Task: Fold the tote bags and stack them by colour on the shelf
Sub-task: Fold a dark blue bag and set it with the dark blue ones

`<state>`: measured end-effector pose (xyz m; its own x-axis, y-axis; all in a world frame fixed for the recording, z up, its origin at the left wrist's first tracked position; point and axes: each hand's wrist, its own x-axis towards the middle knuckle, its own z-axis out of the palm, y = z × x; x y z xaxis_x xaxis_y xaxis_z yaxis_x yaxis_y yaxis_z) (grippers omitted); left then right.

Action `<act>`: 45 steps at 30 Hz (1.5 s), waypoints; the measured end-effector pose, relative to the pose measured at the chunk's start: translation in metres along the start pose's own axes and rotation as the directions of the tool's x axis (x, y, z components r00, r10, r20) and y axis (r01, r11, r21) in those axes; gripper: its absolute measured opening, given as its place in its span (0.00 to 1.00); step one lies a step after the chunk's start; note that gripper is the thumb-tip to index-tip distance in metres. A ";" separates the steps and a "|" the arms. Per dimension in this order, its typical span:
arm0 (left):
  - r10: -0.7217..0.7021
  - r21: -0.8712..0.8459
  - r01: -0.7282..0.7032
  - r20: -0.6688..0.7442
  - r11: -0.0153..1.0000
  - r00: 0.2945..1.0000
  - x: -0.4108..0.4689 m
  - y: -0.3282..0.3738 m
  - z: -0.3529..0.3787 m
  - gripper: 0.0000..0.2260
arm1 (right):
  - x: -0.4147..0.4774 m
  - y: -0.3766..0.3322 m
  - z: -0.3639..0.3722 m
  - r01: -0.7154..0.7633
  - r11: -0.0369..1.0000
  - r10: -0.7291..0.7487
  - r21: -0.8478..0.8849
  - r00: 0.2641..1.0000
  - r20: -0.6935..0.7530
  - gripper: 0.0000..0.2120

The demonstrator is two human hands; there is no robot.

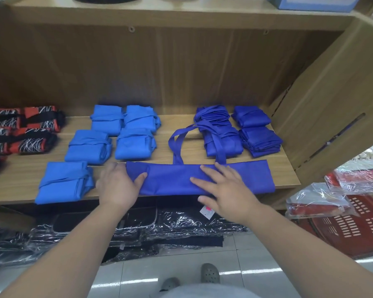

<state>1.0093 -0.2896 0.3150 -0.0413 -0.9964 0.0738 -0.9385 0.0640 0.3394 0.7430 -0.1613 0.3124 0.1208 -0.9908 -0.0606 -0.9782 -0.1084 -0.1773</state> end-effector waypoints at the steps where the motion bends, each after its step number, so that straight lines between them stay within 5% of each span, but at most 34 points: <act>1: 0.000 -0.005 0.000 0.006 1.000 1.000 0.001 0.001 0.000 0.21 | 0.000 -0.004 0.004 -0.024 1.000 0.026 -0.020 0.996 0.090 0.30; 4: -0.009 -0.091 0.014 0.049 0.996 0.999 0.001 0.001 0.001 0.18 | -0.003 -0.007 0.007 -0.026 0.999 0.029 -0.035 0.994 0.104 0.34; 7: -0.079 -0.441 0.117 0.102 0.890 0.992 -0.005 0.004 -0.007 0.11 | -0.005 -0.001 0.004 0.002 0.999 0.003 -0.046 0.994 0.113 0.33; 10: -0.205 -0.854 0.307 0.240 0.420 0.949 -0.021 0.014 -0.025 0.14 | -0.006 0.000 0.005 -0.005 0.999 0.010 -0.045 0.994 0.110 0.32; 12: -0.190 -0.915 0.364 0.332 0.173 0.924 -0.030 0.015 -0.031 0.16 | -0.005 -0.003 0.006 -0.010 0.998 0.018 -0.065 0.993 0.120 0.32; 16: -0.116 -0.917 0.384 0.395 -0.106 0.911 -0.041 0.017 -0.037 0.07 | 0.000 -0.019 0.008 0.023 0.998 -0.016 -0.066 0.994 0.107 0.34; 18: -0.139 -0.923 0.356 0.375 -0.144 0.917 -0.042 0.017 -0.037 0.09 | 0.006 -0.030 0.010 0.040 0.997 -0.031 -0.066 0.992 0.124 0.36; 29: -0.466 -0.961 0.277 0.240 0.011 0.851 -0.014 -0.002 -0.048 0.05 | 0.041 -0.056 -0.002 0.204 0.974 -0.175 -0.098 0.954 0.244 0.36; 32: -0.462 -0.958 0.239 0.143 0.157 0.876 -0.017 0.006 -0.053 0.05 | 0.047 -0.051 -0.001 0.240 0.965 -0.208 -0.105 0.946 0.248 0.35; 37: -0.292 -0.904 0.076 -0.055 0.420 0.955 -0.032 0.047 -0.067 0.06 | 0.055 -0.056 0.003 0.245 0.967 -0.225 -0.073 0.950 0.215 0.35; 40: -0.070 -0.804 -0.101 -0.175 0.586 0.982 -0.044 0.069 -0.066 0.09 | 0.059 -0.049 -0.006 0.253 0.961 -0.273 0.115 0.939 0.210 0.36; 43: 0.188 -0.654 -0.305 -0.245 0.692 0.951 -0.047 0.078 -0.055 0.16 | 0.050 -0.022 -0.014 0.266 0.902 -0.282 0.341 0.959 -0.003 0.26; 45: 0.295 -0.520 -0.391 -0.261 0.759 0.919 -0.048 0.084 -0.046 0.19 | 0.039 0.004 -0.015 0.246 0.960 -0.198 0.135 0.935 -0.293 0.15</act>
<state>0.9486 -0.2340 0.3834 -0.2251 -0.8825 0.4129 -0.5181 0.4674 0.7164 0.7415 -0.2012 0.3242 0.2575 -0.9289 0.2660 -0.8863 -0.3367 -0.3179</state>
